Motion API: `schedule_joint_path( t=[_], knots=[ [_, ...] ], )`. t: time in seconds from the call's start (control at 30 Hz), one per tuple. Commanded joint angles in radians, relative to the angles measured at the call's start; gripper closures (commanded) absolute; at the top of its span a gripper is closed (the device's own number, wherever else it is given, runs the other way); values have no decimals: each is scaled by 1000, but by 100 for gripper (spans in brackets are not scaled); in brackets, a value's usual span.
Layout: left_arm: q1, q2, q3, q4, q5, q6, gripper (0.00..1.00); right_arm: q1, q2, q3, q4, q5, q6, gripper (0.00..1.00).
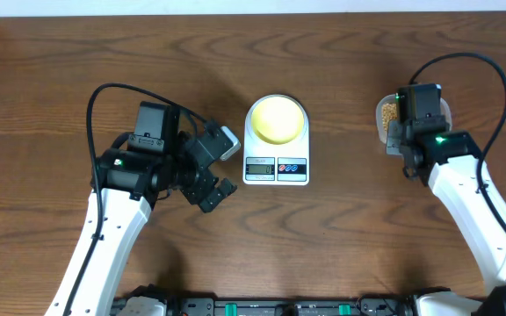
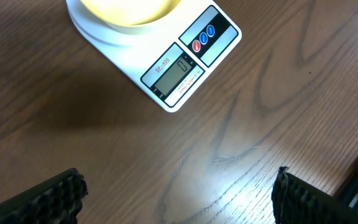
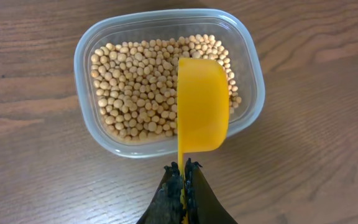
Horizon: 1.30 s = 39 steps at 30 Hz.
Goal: Scoop item into bowl and weigh 50g on scale
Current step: 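Lower the scoop into the soybean tub with the right gripper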
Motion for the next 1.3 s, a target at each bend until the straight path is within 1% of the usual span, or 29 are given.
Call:
schedule_joint_path(
  t=[0.0,0.23,0.43,0.57,0.67,0.73,0.9,1.17,1.27],
  knots=[
    [5,-3,18,-2,2,17,2,-8,31,18,5,13,-35,99],
    [5,-3,18,-2,1,17,2,-8,39,18,21,14,-76,99],
    [5,-3,18,-2,2,17,2,-8,39,18,54,25,-140,99],
    [5,-3,18,-2,2,17,2,-8,50,17,79,53,-146,99],
    [5,-3,18,-2,2,17,2,-8,80,17,97,106,-147,99],
    [5,-3,18,-2,2,17,2,-9,118,17,110,121,-173,99],
    [5,-3,18,-2,2,17,2,-9,192,17,138,153,-175,99],
    [5,-3,18,-2,2,17,2,-14,209,17,155,147,-175,99],
    [5,-3,18,-2,2,17,2,-32,208,18,151,84,-175,99]
  ],
)
